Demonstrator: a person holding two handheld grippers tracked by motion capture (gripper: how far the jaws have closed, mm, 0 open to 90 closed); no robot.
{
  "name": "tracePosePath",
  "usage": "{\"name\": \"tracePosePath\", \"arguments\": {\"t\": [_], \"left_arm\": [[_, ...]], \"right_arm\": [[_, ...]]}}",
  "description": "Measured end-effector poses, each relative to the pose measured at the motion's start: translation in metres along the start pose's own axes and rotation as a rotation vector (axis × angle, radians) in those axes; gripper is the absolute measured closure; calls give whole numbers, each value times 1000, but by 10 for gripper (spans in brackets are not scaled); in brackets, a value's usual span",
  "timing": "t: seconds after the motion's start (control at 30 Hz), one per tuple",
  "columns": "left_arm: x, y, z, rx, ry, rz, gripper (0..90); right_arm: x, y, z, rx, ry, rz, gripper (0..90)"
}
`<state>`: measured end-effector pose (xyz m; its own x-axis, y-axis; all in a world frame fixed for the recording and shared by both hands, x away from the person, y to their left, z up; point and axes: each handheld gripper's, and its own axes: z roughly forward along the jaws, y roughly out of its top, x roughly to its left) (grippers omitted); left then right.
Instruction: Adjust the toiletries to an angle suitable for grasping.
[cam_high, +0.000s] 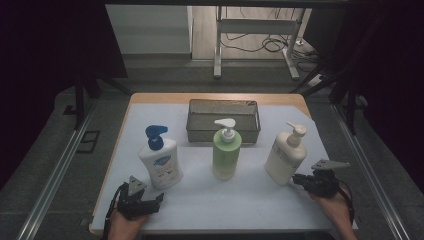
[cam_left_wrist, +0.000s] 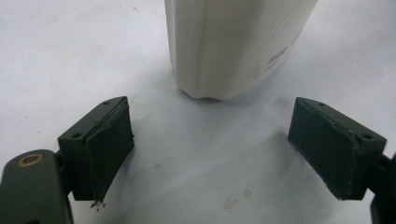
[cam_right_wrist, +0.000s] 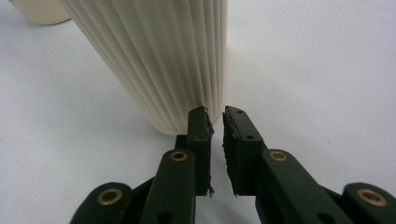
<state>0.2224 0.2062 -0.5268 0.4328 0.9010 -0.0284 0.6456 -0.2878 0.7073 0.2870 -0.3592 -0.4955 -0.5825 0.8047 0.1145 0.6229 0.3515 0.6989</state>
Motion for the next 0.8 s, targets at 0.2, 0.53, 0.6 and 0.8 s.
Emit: {"name": "tracePosePath", "arguments": {"t": [0.2, 0.53, 0.6, 0.8], "left_arm": [[0, 0, 0, 0, 0, 0, 135], [0, 0, 0, 0, 1, 0, 135], [0, 0, 0, 0, 1, 0, 135], [0, 0, 0, 0, 1, 0, 135]], "right_arm": [[0, -2, -5, -7, -15, 7, 758], [3, -10, -17, -21, -30, 26, 579], [5, -11, -21, -31, -27, 30, 491], [13, -9, -30, -51, -28, 14, 380]]}}
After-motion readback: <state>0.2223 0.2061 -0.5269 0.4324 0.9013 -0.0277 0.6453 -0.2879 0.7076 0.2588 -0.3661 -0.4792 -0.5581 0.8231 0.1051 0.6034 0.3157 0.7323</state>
